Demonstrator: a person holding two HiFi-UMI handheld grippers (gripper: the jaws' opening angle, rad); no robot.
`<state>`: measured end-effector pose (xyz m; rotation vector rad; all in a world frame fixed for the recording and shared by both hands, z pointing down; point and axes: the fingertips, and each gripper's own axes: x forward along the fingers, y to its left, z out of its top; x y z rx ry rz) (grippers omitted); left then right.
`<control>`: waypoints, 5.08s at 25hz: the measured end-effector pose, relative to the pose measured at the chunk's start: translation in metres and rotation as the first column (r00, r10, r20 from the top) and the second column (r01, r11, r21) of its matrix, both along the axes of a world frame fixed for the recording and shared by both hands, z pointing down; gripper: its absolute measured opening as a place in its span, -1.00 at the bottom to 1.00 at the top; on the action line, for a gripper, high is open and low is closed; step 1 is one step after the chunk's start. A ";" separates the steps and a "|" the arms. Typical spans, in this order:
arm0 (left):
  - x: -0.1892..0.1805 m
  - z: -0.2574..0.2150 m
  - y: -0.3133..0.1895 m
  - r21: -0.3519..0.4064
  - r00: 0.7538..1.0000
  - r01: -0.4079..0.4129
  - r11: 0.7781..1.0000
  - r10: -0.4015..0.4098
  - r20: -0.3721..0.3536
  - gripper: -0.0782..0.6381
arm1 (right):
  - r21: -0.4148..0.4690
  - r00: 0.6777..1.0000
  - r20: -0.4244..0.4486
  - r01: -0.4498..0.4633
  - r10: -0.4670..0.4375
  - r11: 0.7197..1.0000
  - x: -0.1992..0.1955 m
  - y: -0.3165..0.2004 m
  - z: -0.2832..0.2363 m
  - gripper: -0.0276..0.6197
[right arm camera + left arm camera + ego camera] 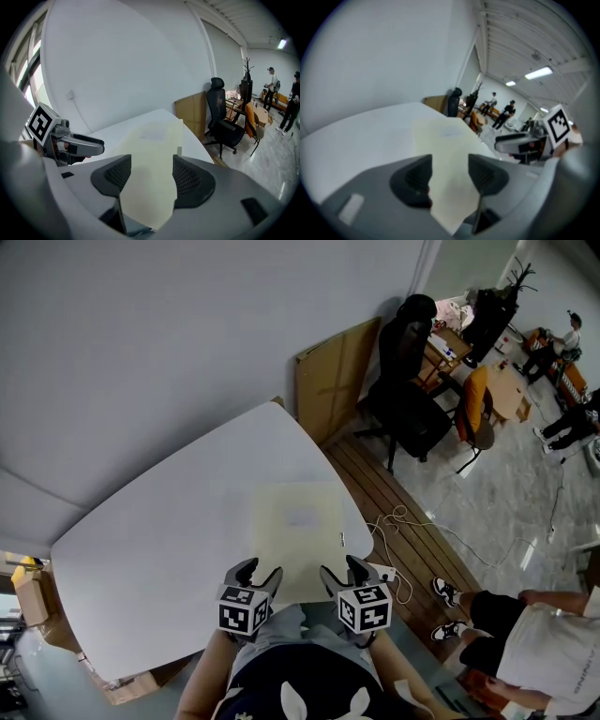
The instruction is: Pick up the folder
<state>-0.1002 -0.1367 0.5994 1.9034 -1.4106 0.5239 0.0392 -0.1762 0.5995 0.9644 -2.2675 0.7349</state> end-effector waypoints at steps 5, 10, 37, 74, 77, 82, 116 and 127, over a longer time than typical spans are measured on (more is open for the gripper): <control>-0.005 0.010 -0.002 -0.031 1.000 0.012 0.999 -0.012 -0.003 -0.11 | -0.031 1.000 -0.008 -0.005 0.005 1.000 0.001 -0.003 0.009 -0.15; -0.010 0.017 -0.003 -0.052 1.000 0.024 0.998 -0.024 -0.005 -0.10 | -0.070 1.000 -0.013 -0.020 0.019 0.997 0.003 -0.005 0.019 -0.13; -0.035 0.057 -0.015 -0.195 0.990 0.073 0.978 -0.094 -0.102 -0.03 | -0.255 0.995 0.012 -0.093 0.100 0.963 0.007 -0.024 0.055 -0.08; -0.028 0.092 -0.019 -0.401 0.909 -0.016 0.916 -0.154 -0.388 0.06 | -0.548 0.942 0.190 -0.133 0.278 0.826 0.013 -0.028 0.092 0.02; -0.028 0.092 -0.019 -0.396 0.907 -0.012 0.918 -0.157 -0.391 0.05 | -0.546 0.943 0.186 -0.134 0.276 0.827 0.013 -0.028 0.092 0.02; -0.029 0.090 -0.021 -0.378 0.917 -0.002 0.926 -0.150 -0.370 0.05 | -0.516 0.946 0.163 -0.161 0.281 0.841 0.014 -0.029 0.090 0.02; -0.034 0.021 -0.042 -0.204 0.956 0.043 0.978 -0.099 -0.275 0.05 | -0.382 0.943 0.219 -0.155 0.252 0.911 0.007 -0.050 0.025 0.01; -0.035 -0.025 -0.043 -0.088 0.964 0.059 0.994 -0.079 -0.253 0.05 | -0.306 0.928 0.280 -0.158 0.247 0.939 0.005 -0.049 -0.016 0.01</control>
